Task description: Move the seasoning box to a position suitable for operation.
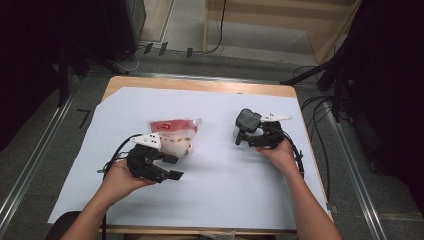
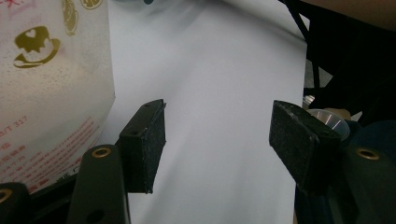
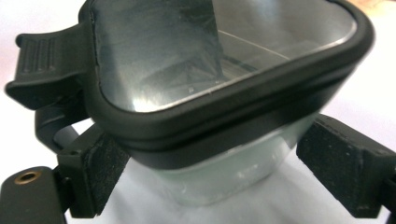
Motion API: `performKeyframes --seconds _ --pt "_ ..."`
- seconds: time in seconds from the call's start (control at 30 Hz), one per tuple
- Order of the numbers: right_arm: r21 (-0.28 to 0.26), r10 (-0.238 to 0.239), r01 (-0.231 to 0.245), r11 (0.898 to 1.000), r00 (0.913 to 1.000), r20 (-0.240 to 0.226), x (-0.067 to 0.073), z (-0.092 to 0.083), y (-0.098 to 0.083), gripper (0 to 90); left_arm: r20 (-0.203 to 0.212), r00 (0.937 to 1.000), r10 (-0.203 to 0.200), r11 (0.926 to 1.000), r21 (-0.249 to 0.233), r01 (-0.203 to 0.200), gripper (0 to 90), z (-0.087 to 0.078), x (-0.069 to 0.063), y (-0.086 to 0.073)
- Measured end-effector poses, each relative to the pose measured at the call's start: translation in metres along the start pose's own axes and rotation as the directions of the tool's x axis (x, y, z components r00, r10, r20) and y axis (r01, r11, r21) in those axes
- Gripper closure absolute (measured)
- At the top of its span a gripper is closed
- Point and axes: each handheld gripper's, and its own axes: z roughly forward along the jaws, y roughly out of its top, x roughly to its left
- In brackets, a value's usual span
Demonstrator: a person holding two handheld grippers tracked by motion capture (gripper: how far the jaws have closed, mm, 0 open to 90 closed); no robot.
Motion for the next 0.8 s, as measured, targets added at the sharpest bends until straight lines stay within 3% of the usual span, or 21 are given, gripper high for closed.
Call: performKeyframes --seconds 0.27,0.8 --pt "-0.035 -0.037 0.038 0.999 0.9992 0.013 0.002 0.008 0.001 6.8 0.005 1.0 0.0 1.0 -0.007 0.0 37.3 0.001 -0.003 -0.001" --pt "-0.081 -0.034 0.038 0.996 0.9984 0.046 0.011 0.019 0.003 8.5 -0.004 0.9998 -0.017 0.9997 -0.018 0.017 37.3 -0.003 -0.003 -0.005"
